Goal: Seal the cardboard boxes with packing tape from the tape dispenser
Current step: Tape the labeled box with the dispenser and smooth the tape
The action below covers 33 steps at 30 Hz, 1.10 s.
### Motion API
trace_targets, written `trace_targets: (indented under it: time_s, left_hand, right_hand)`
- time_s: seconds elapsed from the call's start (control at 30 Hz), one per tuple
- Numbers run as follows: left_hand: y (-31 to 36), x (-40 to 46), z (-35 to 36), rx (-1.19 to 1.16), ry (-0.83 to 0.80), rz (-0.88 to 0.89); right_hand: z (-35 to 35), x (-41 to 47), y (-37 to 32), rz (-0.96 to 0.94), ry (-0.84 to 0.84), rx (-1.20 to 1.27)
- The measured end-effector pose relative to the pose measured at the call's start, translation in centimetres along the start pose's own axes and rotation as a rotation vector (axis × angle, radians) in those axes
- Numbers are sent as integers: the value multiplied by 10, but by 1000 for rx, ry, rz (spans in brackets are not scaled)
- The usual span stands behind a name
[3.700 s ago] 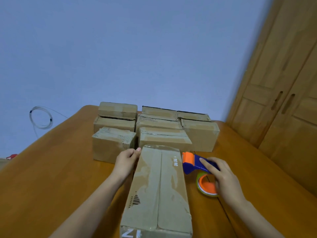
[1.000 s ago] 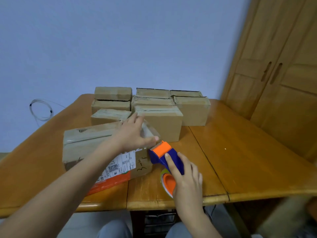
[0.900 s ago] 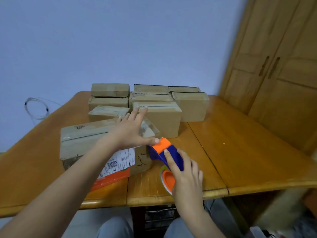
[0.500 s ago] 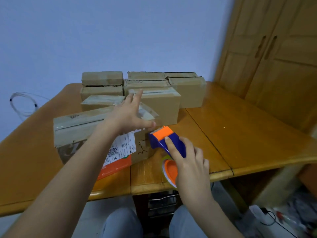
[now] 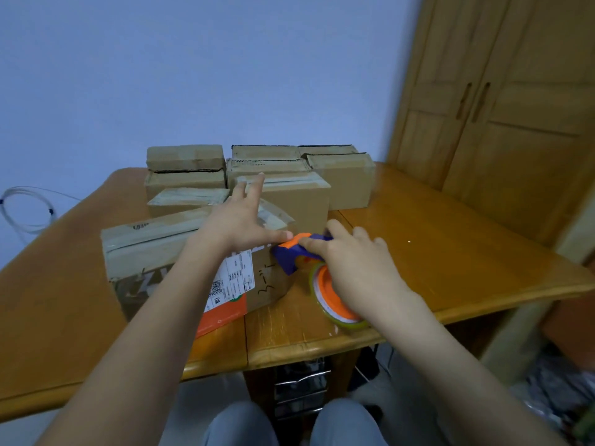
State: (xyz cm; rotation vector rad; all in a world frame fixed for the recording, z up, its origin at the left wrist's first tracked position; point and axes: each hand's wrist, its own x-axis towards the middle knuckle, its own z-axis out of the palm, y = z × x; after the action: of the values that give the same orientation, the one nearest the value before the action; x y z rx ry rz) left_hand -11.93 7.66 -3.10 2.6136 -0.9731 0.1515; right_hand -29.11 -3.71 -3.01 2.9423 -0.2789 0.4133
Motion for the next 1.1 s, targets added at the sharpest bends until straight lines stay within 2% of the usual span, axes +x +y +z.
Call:
trace_targets:
  time_s: [0.3, 0.77, 0.9, 0.97, 1.03, 1.1]
  left_hand:
    - [3, -3, -2, -5, -5, -23]
    - [3, -4, -4, -37, -17, -88]
    - [5, -5, -5, -31, -16, -97]
    - [6, -6, -5, -28, -19, -89]
    - [6, -7, -5, -31, -11, -75]
    - [8, -9, -7, -22, -15, -67]
  right_hand:
    - [-27, 20, -29, -79, -12, -250]
    - [-33, 27, -19, -75, -70, -281]
    - [-23, 25, -5, -75, -202, -323]
    - [-17, 23, 20, -28, -222, -230]
    - [-16, 27, 55, 48, -163, -72]
    - [-16, 33, 86, 108, -195, 79]
